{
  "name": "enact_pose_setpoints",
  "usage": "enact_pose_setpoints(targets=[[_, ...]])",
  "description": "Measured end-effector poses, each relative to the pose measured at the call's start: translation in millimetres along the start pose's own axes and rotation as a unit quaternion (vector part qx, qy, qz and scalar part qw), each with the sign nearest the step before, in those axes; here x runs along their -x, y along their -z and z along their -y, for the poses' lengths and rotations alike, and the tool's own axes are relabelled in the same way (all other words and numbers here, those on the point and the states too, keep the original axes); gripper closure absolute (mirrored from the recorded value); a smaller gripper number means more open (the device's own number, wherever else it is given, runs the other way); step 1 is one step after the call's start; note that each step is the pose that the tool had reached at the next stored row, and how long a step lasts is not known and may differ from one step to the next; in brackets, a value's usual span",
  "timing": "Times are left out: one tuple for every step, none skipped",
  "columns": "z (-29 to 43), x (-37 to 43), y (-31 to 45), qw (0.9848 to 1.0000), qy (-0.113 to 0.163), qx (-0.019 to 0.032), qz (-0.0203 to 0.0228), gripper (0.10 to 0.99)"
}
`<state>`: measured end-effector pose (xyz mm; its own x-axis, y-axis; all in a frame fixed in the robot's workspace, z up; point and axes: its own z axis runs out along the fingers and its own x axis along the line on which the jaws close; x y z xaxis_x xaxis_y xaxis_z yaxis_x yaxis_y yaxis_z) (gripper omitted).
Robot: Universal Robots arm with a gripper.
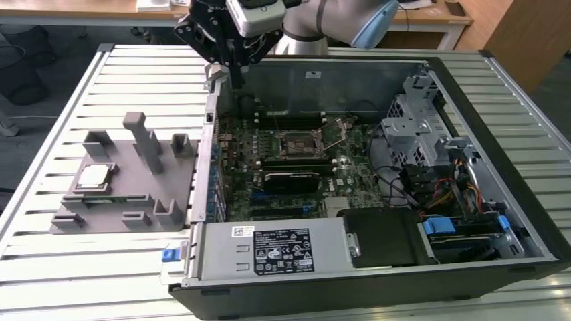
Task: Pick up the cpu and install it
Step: 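Reach for the cpu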
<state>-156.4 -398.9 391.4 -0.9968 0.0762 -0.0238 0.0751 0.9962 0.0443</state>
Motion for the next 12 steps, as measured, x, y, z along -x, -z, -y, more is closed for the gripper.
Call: enact_pose_setpoints(targets=[[0.1, -0.5, 0.0, 1.0000, 0.000, 0.0000, 0.0000, 0.980], [0.1, -0.9, -0.1, 1.0000, 0.000, 0.0001, 0.0000, 0.980], [0.1, -1.4, -0.1, 1.0000, 0.000, 0.0000, 0.0000, 0.980], [0.1, -1.8, -0.1, 1.0000, 0.000, 0.0000, 0.0000, 0.980], [0.2, -2.3, -0.2, 1.0000, 0.000, 0.0000, 0.0000, 0.980], [0.2, -2.9, -0.2, 1.0000, 0.000, 0.0000, 0.0000, 0.980], [0.3, -3.4, -0.2, 1.0000, 0.000, 0.0000, 0.0000, 0.980], [0.3, -4.0, -0.3, 1.0000, 0.000, 0.0000, 0.0000, 0.980], [0.4, -4.6, -0.3, 1.0000, 0.000, 0.0000, -0.0001, 0.980], [0.4, -5.2, -0.4, 1.0000, 0.000, 0.0000, -0.0001, 0.980], [0.5, -5.8, -0.4, 1.0000, 0.000, 0.0000, -0.0001, 0.980], [0.5, -6.3, -0.5, 1.0000, 0.000, 0.0000, -0.0002, 0.980]])
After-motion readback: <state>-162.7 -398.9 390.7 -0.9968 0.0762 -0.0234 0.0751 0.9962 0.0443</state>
